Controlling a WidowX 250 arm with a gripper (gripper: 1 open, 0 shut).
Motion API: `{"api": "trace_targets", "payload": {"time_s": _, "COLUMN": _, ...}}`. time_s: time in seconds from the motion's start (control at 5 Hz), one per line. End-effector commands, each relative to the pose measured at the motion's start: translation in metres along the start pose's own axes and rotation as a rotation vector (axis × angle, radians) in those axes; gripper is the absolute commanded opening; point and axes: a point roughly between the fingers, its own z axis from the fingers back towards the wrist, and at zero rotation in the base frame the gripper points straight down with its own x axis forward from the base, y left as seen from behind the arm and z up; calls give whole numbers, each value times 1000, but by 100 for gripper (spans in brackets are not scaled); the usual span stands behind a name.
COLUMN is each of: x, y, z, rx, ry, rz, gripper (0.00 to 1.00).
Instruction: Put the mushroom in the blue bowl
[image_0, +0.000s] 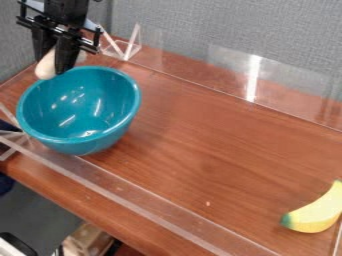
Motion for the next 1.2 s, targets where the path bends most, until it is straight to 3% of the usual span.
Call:
{"api": "trace_targets", "payload": {"time_s": 0.0, "x": 6, "y": 8, "z": 4, "rx": 12, "ry": -25, "rz": 29, "gripper": 100}}
{"api": "trace_targets", "payload": {"time_s": 0.2, "x": 13, "y": 5, "z": -1, "rx": 10, "ry": -18, "rz": 30, "gripper": 0}}
{"api": "trace_targets", "payload": {"time_s": 0.4, "x": 14, "y": 3, "z": -3, "rx": 2, "ry": -8, "rz": 29, "gripper": 100}}
{"api": "trace_targets", "payload": {"time_s": 1.0, "x": 20, "y": 0, "z": -11, "rx": -49, "ry": 24, "rz": 21, "gripper": 100}}
